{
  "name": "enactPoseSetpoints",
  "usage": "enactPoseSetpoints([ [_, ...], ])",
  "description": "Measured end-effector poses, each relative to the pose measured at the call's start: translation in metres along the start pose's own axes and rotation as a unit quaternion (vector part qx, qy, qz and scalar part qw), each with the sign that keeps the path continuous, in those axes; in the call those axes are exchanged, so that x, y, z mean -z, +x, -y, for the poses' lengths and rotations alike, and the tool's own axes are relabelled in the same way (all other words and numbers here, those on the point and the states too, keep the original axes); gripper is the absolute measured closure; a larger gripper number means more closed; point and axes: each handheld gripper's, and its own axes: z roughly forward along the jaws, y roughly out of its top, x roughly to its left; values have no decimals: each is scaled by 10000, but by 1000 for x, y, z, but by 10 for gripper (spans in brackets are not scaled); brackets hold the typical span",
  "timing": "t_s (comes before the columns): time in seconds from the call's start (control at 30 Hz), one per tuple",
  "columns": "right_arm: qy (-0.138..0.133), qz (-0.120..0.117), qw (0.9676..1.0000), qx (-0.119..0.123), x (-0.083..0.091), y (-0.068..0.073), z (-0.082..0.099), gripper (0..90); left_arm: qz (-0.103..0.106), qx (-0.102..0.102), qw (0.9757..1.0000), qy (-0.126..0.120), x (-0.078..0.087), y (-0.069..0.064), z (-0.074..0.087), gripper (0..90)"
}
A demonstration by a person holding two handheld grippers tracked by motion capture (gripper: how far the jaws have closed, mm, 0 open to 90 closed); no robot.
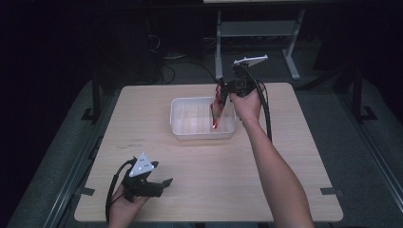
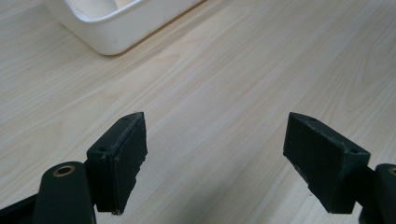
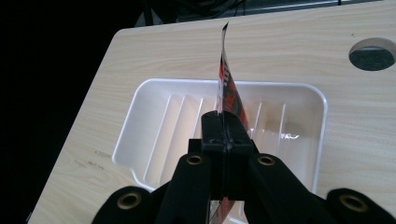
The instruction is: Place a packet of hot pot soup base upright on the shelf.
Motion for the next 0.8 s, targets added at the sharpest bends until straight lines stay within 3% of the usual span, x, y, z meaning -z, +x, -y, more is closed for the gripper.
enactPoseSetpoints([
  [0.8, 59, 122, 9999, -64, -20, 3, 1, 885, -58, -17, 10000, -14, 2, 0, 1, 210],
])
